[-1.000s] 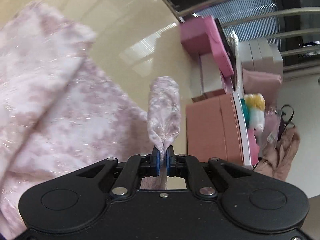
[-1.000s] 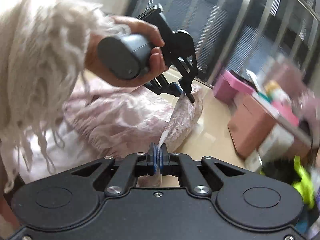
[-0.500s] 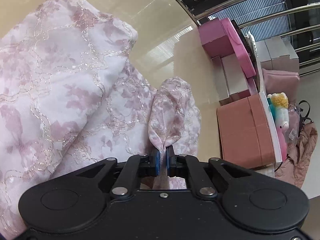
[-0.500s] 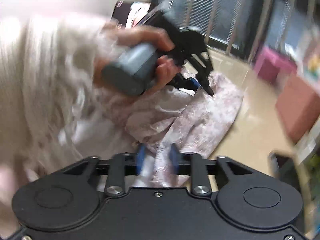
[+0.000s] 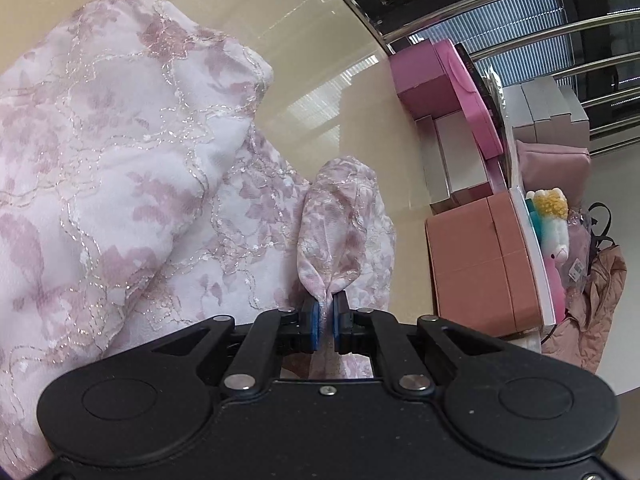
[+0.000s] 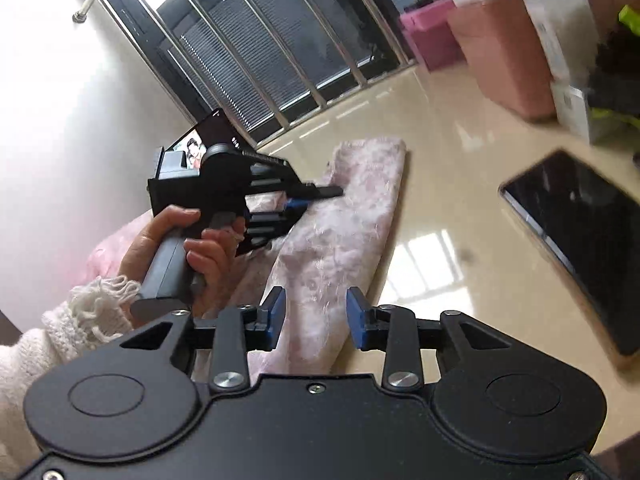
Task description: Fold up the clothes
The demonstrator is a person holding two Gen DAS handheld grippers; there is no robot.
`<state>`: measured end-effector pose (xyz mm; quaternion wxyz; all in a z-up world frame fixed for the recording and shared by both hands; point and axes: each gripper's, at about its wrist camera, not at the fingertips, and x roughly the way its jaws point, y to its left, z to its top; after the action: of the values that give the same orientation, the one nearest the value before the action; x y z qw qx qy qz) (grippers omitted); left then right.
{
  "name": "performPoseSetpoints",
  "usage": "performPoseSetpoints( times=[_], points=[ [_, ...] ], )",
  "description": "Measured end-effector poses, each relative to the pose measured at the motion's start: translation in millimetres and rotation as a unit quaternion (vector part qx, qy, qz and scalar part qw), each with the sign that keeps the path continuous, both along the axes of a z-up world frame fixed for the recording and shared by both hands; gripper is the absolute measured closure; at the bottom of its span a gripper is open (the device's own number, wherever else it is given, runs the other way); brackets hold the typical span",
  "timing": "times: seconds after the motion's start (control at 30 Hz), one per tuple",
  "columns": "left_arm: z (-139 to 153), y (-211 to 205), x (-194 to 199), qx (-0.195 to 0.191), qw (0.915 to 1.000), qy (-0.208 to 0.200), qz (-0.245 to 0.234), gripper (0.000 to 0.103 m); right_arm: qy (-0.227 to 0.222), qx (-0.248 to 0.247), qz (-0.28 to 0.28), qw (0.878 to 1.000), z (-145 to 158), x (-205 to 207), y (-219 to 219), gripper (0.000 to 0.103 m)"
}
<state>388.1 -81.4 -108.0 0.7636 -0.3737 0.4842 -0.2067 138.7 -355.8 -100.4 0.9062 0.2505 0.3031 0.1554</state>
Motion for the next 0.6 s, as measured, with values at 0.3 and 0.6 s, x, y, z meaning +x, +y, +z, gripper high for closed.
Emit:
performPoseSetpoints(
  times=[0.3, 0.6],
  points=[
    [4.3, -0.2, -5.8, -0.007, 0.9998, -0.019, 0.006, 0.096, -0.016, -0.102, 0.082, 0.991, 4.6, -0.4, 56.4, 0.086],
    [38.2, 0.0, -26.0, -0.002, 0.9963, -0.075, 0.042, 0.061, 0.005, -0.167, 0.090, 0.982, -0.5, -3.0, 70.9, 0.089]
  ],
)
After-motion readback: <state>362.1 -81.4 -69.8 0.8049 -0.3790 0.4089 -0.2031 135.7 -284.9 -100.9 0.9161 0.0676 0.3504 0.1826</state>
